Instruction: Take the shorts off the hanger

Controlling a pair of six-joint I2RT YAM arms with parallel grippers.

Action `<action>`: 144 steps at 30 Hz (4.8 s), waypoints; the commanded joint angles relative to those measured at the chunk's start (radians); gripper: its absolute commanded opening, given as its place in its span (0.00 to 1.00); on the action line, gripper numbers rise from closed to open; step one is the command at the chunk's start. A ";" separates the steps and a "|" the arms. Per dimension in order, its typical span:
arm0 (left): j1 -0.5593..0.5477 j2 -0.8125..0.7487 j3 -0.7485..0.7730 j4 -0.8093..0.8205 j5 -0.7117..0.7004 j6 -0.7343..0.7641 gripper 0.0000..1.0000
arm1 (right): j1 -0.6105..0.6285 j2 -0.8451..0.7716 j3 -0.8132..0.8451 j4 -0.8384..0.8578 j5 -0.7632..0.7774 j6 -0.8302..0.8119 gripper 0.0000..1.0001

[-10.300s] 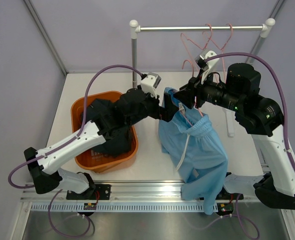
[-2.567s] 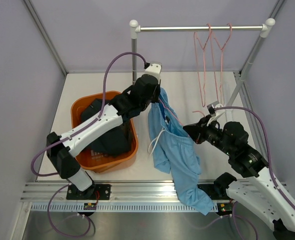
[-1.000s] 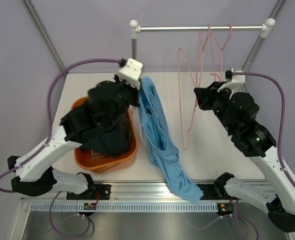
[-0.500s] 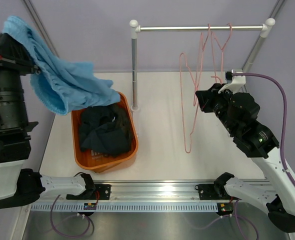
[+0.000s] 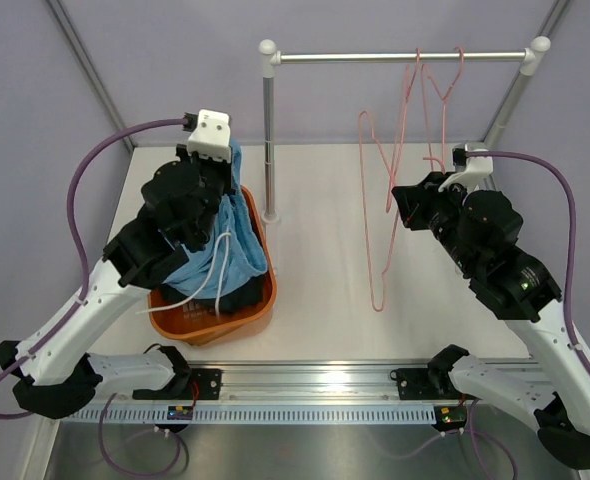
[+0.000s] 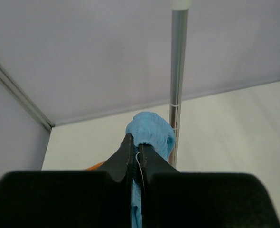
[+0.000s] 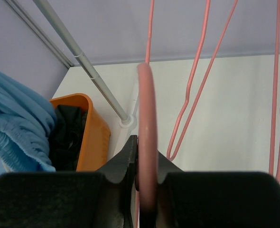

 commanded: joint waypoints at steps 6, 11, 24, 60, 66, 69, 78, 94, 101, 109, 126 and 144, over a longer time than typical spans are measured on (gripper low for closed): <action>0.256 0.001 0.199 -0.185 0.188 -0.309 0.00 | 0.005 0.006 0.003 0.015 -0.015 0.013 0.00; 0.409 0.021 0.099 -0.320 0.293 -0.510 0.00 | 0.005 0.016 0.004 0.015 -0.029 0.017 0.00; 0.618 0.002 -0.893 0.037 0.754 -1.127 0.00 | 0.005 0.011 0.011 0.003 -0.026 0.010 0.00; 0.614 -0.207 -0.401 -0.254 0.663 -0.785 0.99 | 0.005 0.213 0.236 -0.080 -0.201 -0.199 0.00; 0.614 -0.214 -0.298 -0.267 0.651 -0.731 0.99 | 0.004 0.422 0.441 -0.115 -0.083 -0.251 0.00; 0.614 -0.223 -0.279 -0.265 0.651 -0.719 0.99 | -0.011 0.521 0.559 -0.115 -0.074 -0.282 0.00; 0.614 -0.232 -0.273 -0.250 0.660 -0.687 0.99 | -0.097 0.755 0.869 -0.159 -0.145 -0.286 0.00; 0.614 -0.243 -0.318 -0.205 0.668 -0.668 0.99 | -0.205 0.894 1.087 -0.196 -0.264 -0.299 0.00; 0.614 -0.244 -0.322 -0.204 0.673 -0.664 0.99 | -0.205 0.950 1.132 -0.218 -0.262 -0.303 0.00; 0.614 -0.243 -0.335 -0.198 0.682 -0.665 0.99 | -0.206 0.976 1.123 -0.222 -0.270 -0.294 0.00; 0.614 -0.234 -0.352 -0.188 0.691 -0.668 0.99 | -0.206 1.007 1.139 -0.247 -0.293 -0.293 0.00; 0.614 -0.226 -0.373 -0.176 0.702 -0.670 0.99 | -0.206 0.890 0.966 -0.196 -0.310 -0.259 0.10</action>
